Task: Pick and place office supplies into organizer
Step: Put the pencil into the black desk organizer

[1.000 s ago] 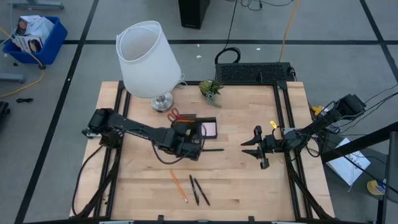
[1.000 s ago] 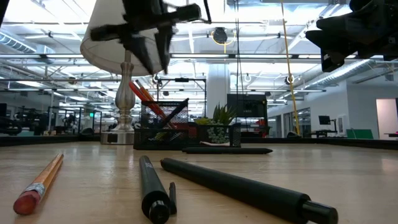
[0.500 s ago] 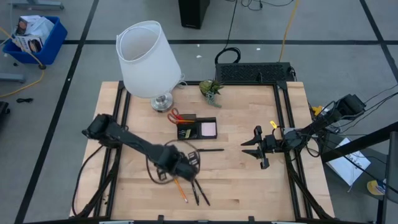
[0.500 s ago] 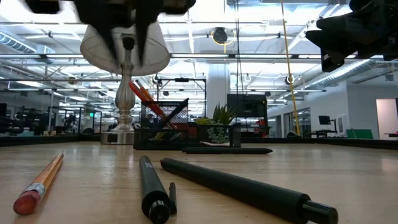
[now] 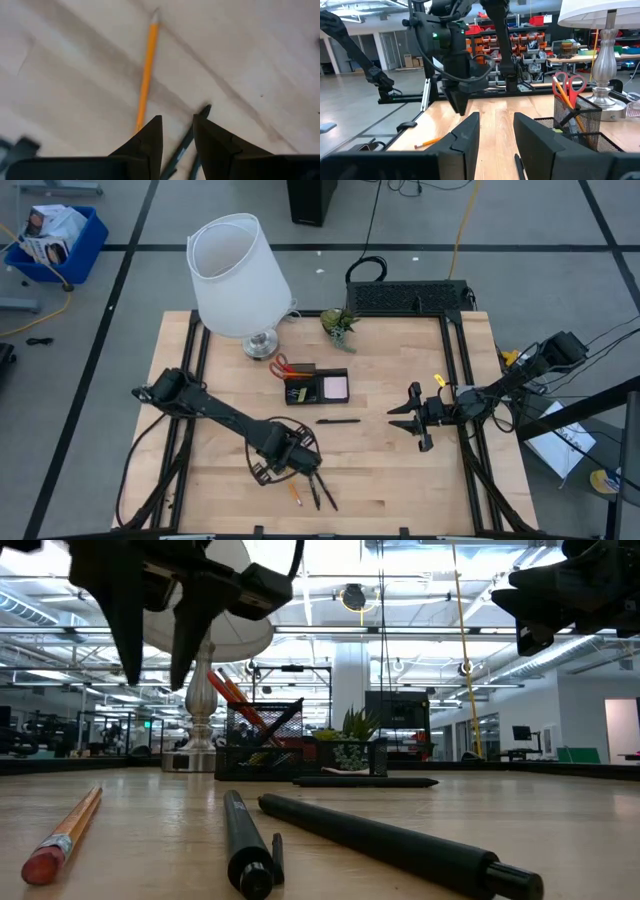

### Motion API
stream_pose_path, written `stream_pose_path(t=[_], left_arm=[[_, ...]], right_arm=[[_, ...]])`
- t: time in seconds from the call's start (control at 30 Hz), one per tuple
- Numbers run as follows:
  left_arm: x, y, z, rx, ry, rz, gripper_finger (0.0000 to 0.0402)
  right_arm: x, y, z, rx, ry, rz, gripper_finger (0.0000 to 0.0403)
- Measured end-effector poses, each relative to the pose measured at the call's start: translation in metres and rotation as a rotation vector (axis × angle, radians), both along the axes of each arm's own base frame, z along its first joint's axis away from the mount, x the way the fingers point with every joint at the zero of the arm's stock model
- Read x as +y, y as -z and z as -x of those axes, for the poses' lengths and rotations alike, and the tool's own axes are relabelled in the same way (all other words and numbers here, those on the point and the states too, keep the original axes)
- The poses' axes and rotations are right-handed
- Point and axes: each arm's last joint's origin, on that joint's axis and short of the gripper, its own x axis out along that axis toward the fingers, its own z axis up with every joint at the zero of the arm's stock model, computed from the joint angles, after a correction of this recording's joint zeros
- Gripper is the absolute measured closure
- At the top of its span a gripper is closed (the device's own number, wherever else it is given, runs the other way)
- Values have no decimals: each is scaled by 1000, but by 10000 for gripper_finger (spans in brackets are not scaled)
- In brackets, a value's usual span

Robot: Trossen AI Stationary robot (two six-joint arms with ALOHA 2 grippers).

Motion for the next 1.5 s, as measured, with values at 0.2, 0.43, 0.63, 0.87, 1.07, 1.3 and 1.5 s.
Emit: stream_pose_path(t=[0.2,0.43,0.63,0.87,1.07,1.3,1.5], left_arm=[[-4,16,-1,63,14,-28,289],[-18,29,4,11,12,-85,289],[-31,45,0,-127,61,8,289],[-43,47,4,-124,36,73,289],[-58,45,5,-191,54,125,289],[-65,45,11,-186,73,106,289],[-60,47,18,-109,63,46,289]], right_arm=[[0,0,0,1,0,1,286],[0,0,0,-2,0,-1,287],[0,0,0,-2,0,-1,287],[0,0,0,-2,0,-1,286],[0,0,0,-2,0,-1,286],[0,0,0,-2,0,-1,287],[0,0,0,-2,0,-1,287]])
